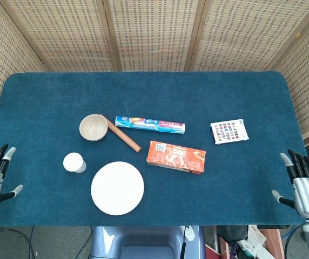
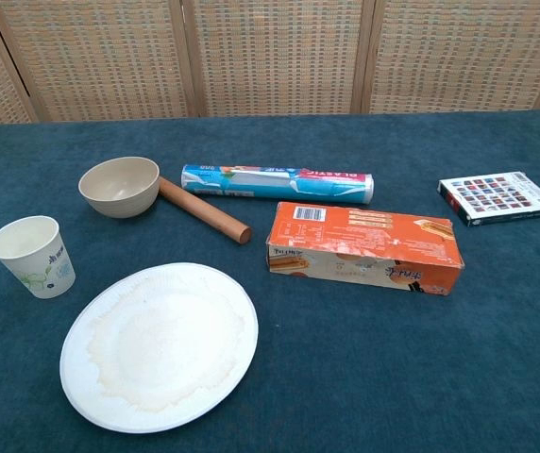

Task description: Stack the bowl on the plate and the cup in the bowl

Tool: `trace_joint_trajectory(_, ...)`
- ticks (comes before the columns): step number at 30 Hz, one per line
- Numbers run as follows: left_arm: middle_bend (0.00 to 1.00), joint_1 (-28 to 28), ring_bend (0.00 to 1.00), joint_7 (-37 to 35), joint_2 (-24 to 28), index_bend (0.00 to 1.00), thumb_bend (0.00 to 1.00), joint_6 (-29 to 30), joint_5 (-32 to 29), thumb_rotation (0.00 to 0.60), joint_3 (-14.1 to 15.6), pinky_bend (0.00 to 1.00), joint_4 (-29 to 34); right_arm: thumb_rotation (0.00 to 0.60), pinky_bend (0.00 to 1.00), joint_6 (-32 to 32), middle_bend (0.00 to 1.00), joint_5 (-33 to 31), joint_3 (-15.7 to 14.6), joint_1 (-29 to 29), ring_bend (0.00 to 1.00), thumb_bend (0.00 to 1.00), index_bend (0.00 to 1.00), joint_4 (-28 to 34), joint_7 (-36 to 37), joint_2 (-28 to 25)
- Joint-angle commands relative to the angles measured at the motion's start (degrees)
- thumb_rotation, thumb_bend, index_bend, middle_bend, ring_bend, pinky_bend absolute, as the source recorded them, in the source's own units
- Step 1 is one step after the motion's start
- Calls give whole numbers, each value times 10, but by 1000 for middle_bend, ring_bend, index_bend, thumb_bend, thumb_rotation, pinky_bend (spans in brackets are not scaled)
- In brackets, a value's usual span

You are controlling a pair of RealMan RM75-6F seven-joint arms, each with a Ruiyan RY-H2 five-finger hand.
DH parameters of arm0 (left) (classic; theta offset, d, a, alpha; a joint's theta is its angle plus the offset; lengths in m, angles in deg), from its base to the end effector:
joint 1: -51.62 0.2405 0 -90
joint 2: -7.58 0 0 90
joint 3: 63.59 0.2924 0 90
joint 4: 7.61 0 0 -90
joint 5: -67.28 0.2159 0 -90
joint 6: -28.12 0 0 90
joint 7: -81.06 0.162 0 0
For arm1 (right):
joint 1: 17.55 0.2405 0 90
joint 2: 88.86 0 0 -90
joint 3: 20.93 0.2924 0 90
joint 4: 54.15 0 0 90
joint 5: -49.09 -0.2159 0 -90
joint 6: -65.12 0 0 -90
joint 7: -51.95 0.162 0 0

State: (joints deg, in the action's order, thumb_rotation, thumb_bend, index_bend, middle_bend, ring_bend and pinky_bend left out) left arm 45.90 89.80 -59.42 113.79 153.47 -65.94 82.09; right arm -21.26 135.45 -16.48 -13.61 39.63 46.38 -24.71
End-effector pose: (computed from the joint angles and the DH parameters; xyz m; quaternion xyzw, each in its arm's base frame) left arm -0.3478 0.2061 0.1557 -0.6239 -0.3369 -0.3505 0.6119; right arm -0.3388 -0.2022 0.1742 0.5969 -0.3552 0.3802 0.6107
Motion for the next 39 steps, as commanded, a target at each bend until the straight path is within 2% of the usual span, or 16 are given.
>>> trace_joint_trajectory(1,0,-2,0,2,-1,0,0,-4,-1,600,0,0,0,600,0,3,0,0,-2,1,0,134,0,4,-6,0)
trace_joint_trajectory(39,0,-14,0,6,-7,0,0,-22,5,600,6,0,1,600,0,4,0,-10,-2,-3,0,138,0,14,-3,-10)
